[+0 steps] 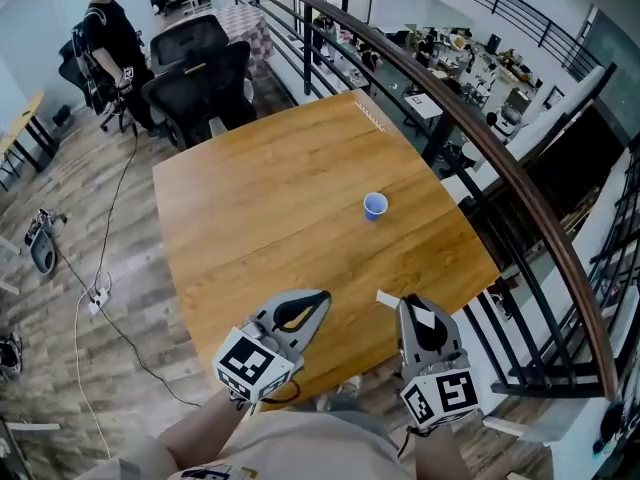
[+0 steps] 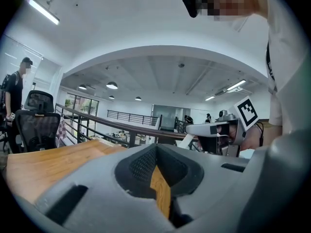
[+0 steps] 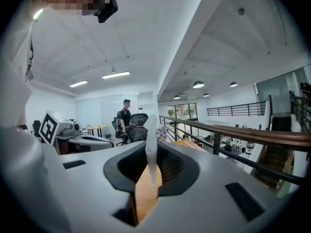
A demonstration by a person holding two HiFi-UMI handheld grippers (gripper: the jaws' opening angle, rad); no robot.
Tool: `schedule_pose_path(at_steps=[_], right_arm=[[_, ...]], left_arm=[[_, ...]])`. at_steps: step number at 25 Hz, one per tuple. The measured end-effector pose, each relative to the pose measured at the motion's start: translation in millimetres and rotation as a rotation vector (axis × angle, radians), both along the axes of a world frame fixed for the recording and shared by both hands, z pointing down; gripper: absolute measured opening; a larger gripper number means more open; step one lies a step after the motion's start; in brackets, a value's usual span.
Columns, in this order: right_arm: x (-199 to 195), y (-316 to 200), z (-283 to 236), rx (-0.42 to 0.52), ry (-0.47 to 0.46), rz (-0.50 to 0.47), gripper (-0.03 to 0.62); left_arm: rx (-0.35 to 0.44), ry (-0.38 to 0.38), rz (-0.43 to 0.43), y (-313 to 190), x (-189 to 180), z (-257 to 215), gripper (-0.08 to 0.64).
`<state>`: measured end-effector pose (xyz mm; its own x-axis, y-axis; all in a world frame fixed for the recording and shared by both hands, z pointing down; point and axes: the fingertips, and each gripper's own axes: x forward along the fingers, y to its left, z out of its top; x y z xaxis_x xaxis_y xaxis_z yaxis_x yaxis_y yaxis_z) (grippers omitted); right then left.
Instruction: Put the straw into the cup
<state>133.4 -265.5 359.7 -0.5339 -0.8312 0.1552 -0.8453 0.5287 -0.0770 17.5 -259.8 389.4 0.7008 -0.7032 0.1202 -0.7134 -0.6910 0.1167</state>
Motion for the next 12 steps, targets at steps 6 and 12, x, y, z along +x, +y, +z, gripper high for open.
schedule_pose_path(at_steps=[6, 12], right_arm=[[10.3, -16.1, -8.7, 0.031, -0.006, -0.023, 0.052], [23.4, -37.8, -5.2, 0.008, -0.064, -0.011, 0.052]], left_arm=[[-0.001, -0.016, -0.023, -4.1, 13.6, -3.0, 0.014], [0.016, -0.008, -0.033, -23.3, 24.2, -7.8, 0.014]])
